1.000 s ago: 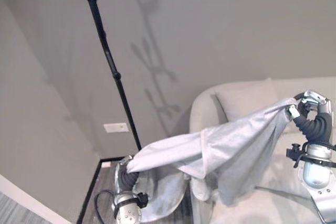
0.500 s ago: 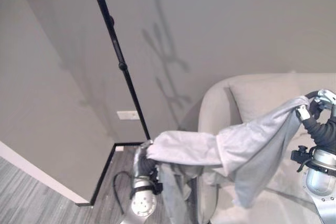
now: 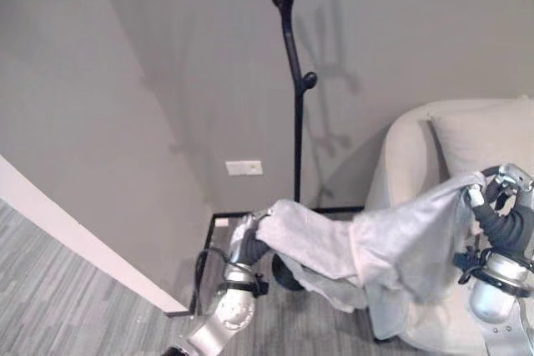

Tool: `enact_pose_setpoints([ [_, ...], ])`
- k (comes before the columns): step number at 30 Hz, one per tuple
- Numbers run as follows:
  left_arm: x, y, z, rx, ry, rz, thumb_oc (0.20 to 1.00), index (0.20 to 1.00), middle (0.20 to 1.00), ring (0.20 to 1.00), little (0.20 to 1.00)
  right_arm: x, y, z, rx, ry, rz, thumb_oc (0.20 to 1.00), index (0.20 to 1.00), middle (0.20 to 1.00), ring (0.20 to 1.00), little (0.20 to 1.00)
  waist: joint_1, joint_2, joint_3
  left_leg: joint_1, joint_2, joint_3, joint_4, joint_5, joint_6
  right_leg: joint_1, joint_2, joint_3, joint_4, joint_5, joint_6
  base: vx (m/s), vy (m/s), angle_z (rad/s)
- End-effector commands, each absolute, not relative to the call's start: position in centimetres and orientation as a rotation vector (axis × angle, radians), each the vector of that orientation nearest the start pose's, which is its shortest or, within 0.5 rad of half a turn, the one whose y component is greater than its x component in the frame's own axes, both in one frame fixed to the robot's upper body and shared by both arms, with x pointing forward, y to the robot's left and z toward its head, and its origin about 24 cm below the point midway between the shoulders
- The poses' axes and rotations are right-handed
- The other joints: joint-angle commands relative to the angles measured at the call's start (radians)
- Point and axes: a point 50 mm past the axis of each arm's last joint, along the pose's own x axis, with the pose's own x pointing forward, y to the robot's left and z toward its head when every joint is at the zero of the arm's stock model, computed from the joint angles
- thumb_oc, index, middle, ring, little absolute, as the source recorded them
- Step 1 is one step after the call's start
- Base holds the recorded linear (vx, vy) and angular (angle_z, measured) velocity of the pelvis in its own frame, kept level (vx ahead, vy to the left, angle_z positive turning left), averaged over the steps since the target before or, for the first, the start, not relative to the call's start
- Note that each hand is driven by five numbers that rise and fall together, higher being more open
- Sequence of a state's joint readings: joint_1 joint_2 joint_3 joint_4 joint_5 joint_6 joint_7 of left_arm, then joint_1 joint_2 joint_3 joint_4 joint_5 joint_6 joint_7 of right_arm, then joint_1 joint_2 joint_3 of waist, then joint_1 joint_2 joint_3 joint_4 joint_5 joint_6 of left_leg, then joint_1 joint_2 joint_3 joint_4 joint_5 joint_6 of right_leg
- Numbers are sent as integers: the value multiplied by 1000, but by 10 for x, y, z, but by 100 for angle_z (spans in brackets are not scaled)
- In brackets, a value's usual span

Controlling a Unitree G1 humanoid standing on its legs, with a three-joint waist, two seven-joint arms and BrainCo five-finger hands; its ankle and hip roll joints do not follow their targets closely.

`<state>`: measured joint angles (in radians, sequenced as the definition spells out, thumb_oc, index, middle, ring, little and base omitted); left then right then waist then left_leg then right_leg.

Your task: Hang the clothes on the sofa on the clothes rack.

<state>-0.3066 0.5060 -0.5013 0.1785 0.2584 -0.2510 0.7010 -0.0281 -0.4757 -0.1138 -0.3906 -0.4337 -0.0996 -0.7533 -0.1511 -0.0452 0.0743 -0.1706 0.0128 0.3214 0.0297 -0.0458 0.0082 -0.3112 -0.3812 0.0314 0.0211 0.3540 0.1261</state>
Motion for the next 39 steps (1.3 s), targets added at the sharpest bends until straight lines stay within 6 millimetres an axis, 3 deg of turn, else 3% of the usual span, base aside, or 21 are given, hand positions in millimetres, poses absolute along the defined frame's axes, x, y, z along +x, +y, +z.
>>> enact_pose_setpoints([
  [1, 274, 158, 146, 681, -849, 185, 200, 200, 200, 200, 200, 207, -239, 222, -728, -1046, -785, 200, 200, 200, 200, 200, 3, 17, -25, 72, 84, -24, -70, -27, -36, 157, 117, 18, -9, -142, 80, 9, 237, -26],
  [2, 271, 165, 153, 724, -887, 203, 200, 200, 200, 200, 200, 205, -241, 223, -736, -1056, -786, 200, 200, 200, 200, 200, 8, 20, -30, 88, 68, -14, -92, -26, -29, 164, 157, 14, -1, -191, 73, 49, 447, -33],
  [3, 270, 175, 169, 803, -959, 248, 200, 200, 200, 200, 200, 203, -246, 228, -765, -1079, -793, 200, 200, 200, 200, 200, 14, 24, -35, 116, 41, -5, -116, -31, -21, 176, 237, 13, 5, -283, 60, 52, 407, -42],
  [5, 272, 178, 184, 810, -1016, 298, 200, 200, 200, 200, 200, 200, -251, 235, -790, -1104, -818, 200, 200, 200, 200, 200, 5, 34, -28, 134, 19, -16, -117, -39, -16, 159, 325, 49, 18, -349, 41, 50, 292, -38],
  [7, 276, 178, 198, 826, -1064, 329, 200, 200, 200, 200, 200, 197, -257, 242, -817, -1131, -857, 200, 200, 200, 200, 200, -10, 41, -15, 145, -6, -28, -117, -41, -10, 134, 390, 99, 31, -361, 17, 25, 179, 7],
  [9, 279, 173, 208, 821, -1103, 340, 200, 200, 200, 200, 200, 194, -261, 249, -832, -1155, -883, 200, 200, 200, 200, 200, -24, 50, -9, 164, -24, -43, -117, -52, -4, 125, 425, 123, 38, -359, 2, 64, 93, 13],
  [14, 281, 166, 226, 842, -1185, 341, 200, 200, 200, 200, 200, 191, -263, 263, -860, -1214, -911, 200, 200, 200, 200, 200, -42, 65, -7, 187, -38, -71, -117, -60, -1, 119, 447, 114, 46, -350, -6, 79, -1, 37],
  [17, 284, 160, 242, 837, -1248, 363, 200, 200, 200, 200, 200, 194, -259, 277, -879, -1280, -901, 200, 200, 200, 200, 200, -44, 66, -2, 197, -45, -82, -117, -61, -2, 106, 450, 93, 65, -349, -9, 75, -55, 43],
  [18, 285, 156, 257, 872, -1320, 396, 200, 200, 200, 200, 200, 192, -258, 291, -922, -1343, -912, 200, 200, 200, 200, 200, -42, 66, 0, 210, -49, -94, -117, -65, -3, 117, 440, 79, 72, -358, -15, 76, -93, 4],
  [23, 285, 157, 278, 887, -1398, 466, 200, 200, 200, 200, 200, 188, -260, 312, -1000, -1421, -942, 200, 200, 200, 200, 200, -49, 80, -13, 245, -37, -96, -115, -66, -24, 125, 445, 76, 73, -371, -26, 119, -84, 13],
  [26, 280, 157, 292, 879, -1466, 498, 200, 200, 200, 200, 200, 184, -263, 322, -1032, -1459, -968, 200, 200, 200, 200, 200, -48, 78, -6, 230, -28, -88, -5, -61, -54, 161, 440, 70, 67, -385, -42, 105, -106, 12],
  [29, 274, 160, 306, 859, -1519, 551, 200, 200, 200, 200, 200, 180, -263, 332, -1066, -1500, -985, 200, 200, 200, 200, 200, -24, 37, 20, 125, 3, -104, 265, -19, -107, 227, 414, 65, 39, -388, -72, 89, -171, 26],
  [32, 277, 165, 309, 905, -1515, 582, 200, 200, 200, 200, 200, 181, -266, 337, -1096, -1506, -987, 200, 200, 200, 200, 200, -11, 20, 20, 75, 28, -111, 346, -12, -110, 255, 399, 63, 18, -390, -79, 108, -96, 11],
  [33, 284, 172, 309, 922, -1465, 610, 200, 200, 200, 200, 200, 183, -273, 343, -1154, -1480, -1020, 200, 200, 200, 200, 200, -8, 7, 9, 59, 72, -96, 321, -14, -104, 274, 376, 53, 8, -393, -75, 117, -9, 13],
  [34, 288, 175, 309, 926, -1442, 623, 200, 200, 200, 200, 200, 184, -277, 346, -1175, -1469, -1038, 200, 200, 200, 200, 200, -6, 3, 5, 58, 83, -95, 296, -20, -99, 280, 368, 49, 2, -395, -73, 165, -1, 39],
  [37, 300, 185, 309, 964, -1370, 655, 200, 200, 200, 200, 200, 190, -284, 355, -1181, -1452, -1058, 200, 200, 200, 200, 200, 8, 0, -10, 61, 91, -105, 204, -30, -92, 288, 355, 45, -3, -407, -67, 124, 33, 26],
  [38, 309, 192, 307, 988, -1301, 669, 200, 200, 200, 200, 200, 197, -291, 364, -1167, -1421, -1068, 200, 200, 200, 200, 200, 26, 5, -18, 46, 95, -139, 110, -12, -98, 300, 355, 53, -7, -423, -62, 170, 59, 4],
  [39, 309, 193, 308, 986, -1299, 673, 200, 200, 200, 200, 200, 198, -290, 366, -1164, -1424, -1067, 200, 200, 200, 200, 200, 24, 6, -18, 53, 92, -138, 91, -2, -99, 298, 354, 53, -7, -424, -62, 202, 97, -12],
])
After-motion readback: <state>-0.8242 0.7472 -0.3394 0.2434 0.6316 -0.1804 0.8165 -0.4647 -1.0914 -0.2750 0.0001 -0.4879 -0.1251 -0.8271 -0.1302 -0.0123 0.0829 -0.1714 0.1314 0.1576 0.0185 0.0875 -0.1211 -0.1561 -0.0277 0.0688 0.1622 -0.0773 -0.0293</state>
